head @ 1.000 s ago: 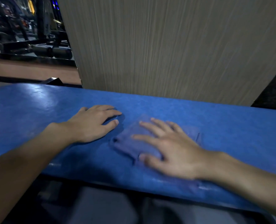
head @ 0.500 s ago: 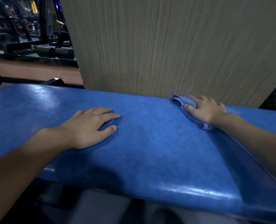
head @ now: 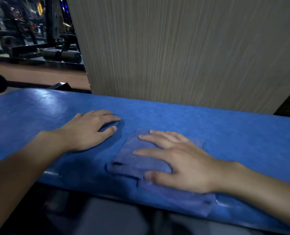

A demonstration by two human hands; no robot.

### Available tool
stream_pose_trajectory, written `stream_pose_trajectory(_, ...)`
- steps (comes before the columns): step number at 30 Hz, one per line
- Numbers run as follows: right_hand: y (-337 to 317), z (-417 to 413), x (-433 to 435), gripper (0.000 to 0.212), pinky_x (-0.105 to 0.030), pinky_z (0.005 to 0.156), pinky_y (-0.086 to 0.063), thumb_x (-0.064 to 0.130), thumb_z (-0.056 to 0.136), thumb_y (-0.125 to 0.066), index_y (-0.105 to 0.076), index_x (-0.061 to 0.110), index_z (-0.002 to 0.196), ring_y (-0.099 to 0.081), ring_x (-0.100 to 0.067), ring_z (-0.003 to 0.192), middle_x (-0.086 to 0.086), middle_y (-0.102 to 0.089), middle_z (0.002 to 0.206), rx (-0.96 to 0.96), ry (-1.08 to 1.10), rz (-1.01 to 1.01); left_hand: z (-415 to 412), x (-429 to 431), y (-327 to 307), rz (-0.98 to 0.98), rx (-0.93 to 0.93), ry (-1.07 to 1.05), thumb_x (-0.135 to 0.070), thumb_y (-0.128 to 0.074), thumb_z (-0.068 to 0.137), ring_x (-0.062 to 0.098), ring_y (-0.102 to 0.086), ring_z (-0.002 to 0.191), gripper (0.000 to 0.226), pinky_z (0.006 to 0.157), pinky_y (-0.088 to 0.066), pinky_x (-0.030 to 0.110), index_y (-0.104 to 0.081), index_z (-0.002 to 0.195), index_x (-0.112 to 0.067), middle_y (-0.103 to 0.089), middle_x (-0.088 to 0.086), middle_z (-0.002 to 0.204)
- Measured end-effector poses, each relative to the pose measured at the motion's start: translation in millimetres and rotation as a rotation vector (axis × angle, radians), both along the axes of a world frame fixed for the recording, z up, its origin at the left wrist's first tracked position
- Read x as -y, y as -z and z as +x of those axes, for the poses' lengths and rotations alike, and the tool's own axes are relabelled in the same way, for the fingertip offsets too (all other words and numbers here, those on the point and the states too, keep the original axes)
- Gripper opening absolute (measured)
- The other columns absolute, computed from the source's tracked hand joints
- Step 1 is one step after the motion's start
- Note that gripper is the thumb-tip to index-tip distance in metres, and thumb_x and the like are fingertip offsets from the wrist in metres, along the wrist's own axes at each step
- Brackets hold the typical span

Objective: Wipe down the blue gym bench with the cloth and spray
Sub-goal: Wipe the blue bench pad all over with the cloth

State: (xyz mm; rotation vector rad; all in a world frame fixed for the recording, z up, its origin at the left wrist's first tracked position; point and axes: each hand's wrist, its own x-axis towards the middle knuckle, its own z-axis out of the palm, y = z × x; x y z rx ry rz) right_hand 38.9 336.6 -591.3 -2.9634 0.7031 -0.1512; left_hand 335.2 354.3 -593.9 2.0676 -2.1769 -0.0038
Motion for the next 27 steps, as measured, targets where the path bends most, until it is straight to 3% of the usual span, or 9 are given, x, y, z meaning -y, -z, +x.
stream_pose_trajectory(3, 3, -4, 49, 0.066, -0.042, 0.118, -0.016, 0.076, 0.08, -0.023, -0.035, 0.052, 0.141, -0.019, -0.012, 0.146, 0.015, -0.026, 0.157, 0.059, 0.166, 0.003, -1, -2, 2, 0.019, 0.019, -0.01, -0.074, -0.009, 0.073, 0.009, -0.031, 0.142, 0.082, 0.112, -0.029, 0.044, -0.038, 0.145, -0.046, -0.035, -0.016, 0.153)
stream_pose_trajectory(7, 2, -33, 146, 0.081, -0.044, 0.113, -0.027, 0.08, 0.072, -0.015, -0.039, 0.047, 0.142, -0.033, -0.019, 0.141, 0.008, -0.038, 0.153, 0.034, 0.586, -0.047, -1, -4, 2, 0.041, 0.012, -0.011, -0.075, -0.006, 0.071, 0.008, -0.026, 0.144, 0.085, 0.114, -0.025, 0.042, -0.034, 0.147, -0.047, -0.03, -0.016, 0.156)
stream_pose_trajectory(9, -2, -42, 175, 0.074, -0.047, 0.109, -0.03, 0.078, 0.077, -0.019, -0.037, 0.046, 0.142, -0.037, -0.025, 0.136, 0.005, -0.041, 0.149, -0.02, 0.804, -0.011, 0, -3, 2, 0.039, 0.011, -0.006, -0.075, -0.006, 0.071, 0.008, -0.026, 0.144, 0.086, 0.114, -0.025, 0.042, -0.033, 0.147, -0.046, -0.03, -0.016, 0.156)
stream_pose_trajectory(12, 1, -33, 177, 0.057, -0.05, 0.105, -0.027, 0.067, 0.088, -0.025, -0.034, 0.047, 0.14, -0.034, -0.028, 0.135, 0.003, -0.04, 0.146, -0.064, 0.902, -0.008, 1, -1, 3, 0.039, 0.009, 0.008, -0.076, -0.009, 0.071, 0.008, -0.029, 0.142, 0.084, 0.112, -0.029, 0.043, -0.035, 0.145, -0.047, -0.032, -0.017, 0.153)
stream_pose_trajectory(15, 2, -10, 140, 0.064, -0.051, 0.111, -0.024, 0.071, 0.086, -0.02, -0.029, 0.046, 0.144, -0.025, -0.024, 0.142, 0.005, -0.032, 0.153, -0.062, 0.739, -0.044, 3, 2, 1, 0.029, -0.011, 0.02, -0.077, -0.014, 0.072, 0.008, -0.034, 0.139, 0.079, 0.107, -0.032, 0.043, -0.039, 0.142, -0.049, -0.037, -0.02, 0.149)
stream_pose_trajectory(18, 0, 16, 73, 0.08, -0.05, 0.115, -0.016, 0.077, 0.075, -0.008, -0.025, 0.046, 0.147, -0.014, -0.019, 0.147, 0.006, -0.02, 0.16, -0.089, 0.433, -0.061, 7, 4, 1, 0.019, -0.027, 0.02, -0.076, -0.019, 0.074, 0.008, -0.039, 0.135, 0.076, 0.106, -0.037, 0.047, -0.044, 0.139, -0.046, -0.042, -0.021, 0.144)
stream_pose_trajectory(22, -1, 32, -13, 0.07, -0.05, 0.119, -0.003, 0.073, 0.079, -0.014, -0.013, 0.052, 0.146, 0.002, -0.02, 0.15, 0.007, -0.004, 0.163, -0.096, 0.034, -0.035, 14, 0, 1, -0.006, -0.043, 0.017, -0.074, -0.021, 0.077, 0.01, -0.043, 0.132, 0.074, 0.103, -0.041, 0.05, -0.05, 0.137, -0.041, -0.046, -0.018, 0.142)
stream_pose_trajectory(24, -2, 28, -19, 0.066, -0.046, 0.119, 0.0, 0.072, 0.082, -0.021, -0.015, 0.053, 0.145, 0.005, -0.017, 0.15, 0.011, -0.003, 0.163, -0.096, -0.036, -0.018, 16, -2, 1, -0.011, -0.049, 0.014, -0.073, -0.022, 0.077, 0.01, -0.044, 0.131, 0.075, 0.103, -0.041, 0.05, -0.051, 0.136, -0.04, -0.047, -0.017, 0.141)
stream_pose_trajectory(27, -3, 27, 9, 0.064, -0.036, 0.118, -0.009, 0.073, 0.084, -0.022, -0.027, 0.052, 0.144, -0.008, -0.01, 0.148, 0.017, -0.017, 0.16, -0.016, -0.008, -0.011, 15, -3, 0, -0.01, -0.05, 0.009, -0.073, -0.02, 0.075, 0.011, -0.044, 0.132, 0.078, 0.104, -0.04, 0.05, -0.05, 0.138, -0.038, -0.047, -0.017, 0.142)
